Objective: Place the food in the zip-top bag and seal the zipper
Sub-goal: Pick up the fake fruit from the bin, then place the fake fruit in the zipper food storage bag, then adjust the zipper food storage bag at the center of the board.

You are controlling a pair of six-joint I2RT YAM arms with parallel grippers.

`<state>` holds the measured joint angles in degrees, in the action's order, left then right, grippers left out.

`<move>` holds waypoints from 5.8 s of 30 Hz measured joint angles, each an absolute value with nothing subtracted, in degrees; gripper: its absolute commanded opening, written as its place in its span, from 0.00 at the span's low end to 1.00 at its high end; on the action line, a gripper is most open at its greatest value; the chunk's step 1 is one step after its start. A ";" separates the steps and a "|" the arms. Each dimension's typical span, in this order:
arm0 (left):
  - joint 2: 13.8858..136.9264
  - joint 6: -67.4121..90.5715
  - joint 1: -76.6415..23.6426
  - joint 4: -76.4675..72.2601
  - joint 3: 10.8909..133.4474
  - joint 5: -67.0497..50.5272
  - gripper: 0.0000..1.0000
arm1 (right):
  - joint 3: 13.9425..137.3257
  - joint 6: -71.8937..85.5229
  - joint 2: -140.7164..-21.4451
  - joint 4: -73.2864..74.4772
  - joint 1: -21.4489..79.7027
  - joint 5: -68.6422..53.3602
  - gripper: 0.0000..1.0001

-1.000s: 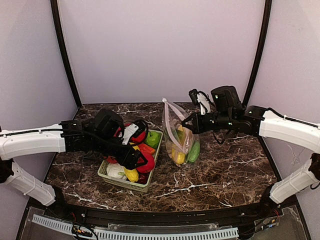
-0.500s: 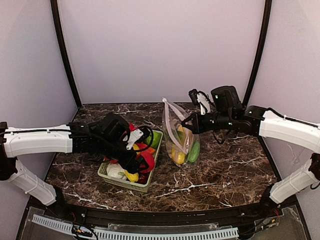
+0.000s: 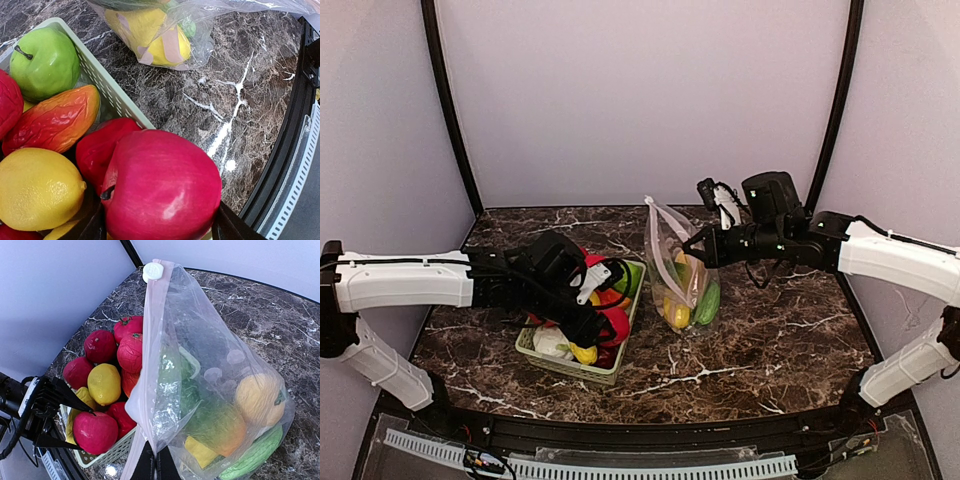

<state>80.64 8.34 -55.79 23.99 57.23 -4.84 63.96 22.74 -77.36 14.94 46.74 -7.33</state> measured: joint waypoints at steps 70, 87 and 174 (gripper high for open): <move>98.63 21.02 -53.45 19.64 89.34 -4.45 0.90 | 62.57 22.22 -73.10 11.99 46.11 -11.51 0.00; 84.90 33.93 -47.68 8.58 71.50 -12.14 0.49 | 62.30 23.27 -72.84 11.68 45.69 -10.68 0.00; 96.55 39.64 -54.46 -5.17 84.07 -36.45 0.04 | 74.70 14.61 -71.42 38.44 38.59 -31.99 0.00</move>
<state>96.55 39.64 -54.46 -5.17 84.07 -36.45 74.70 14.61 -71.42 38.44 38.59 -31.99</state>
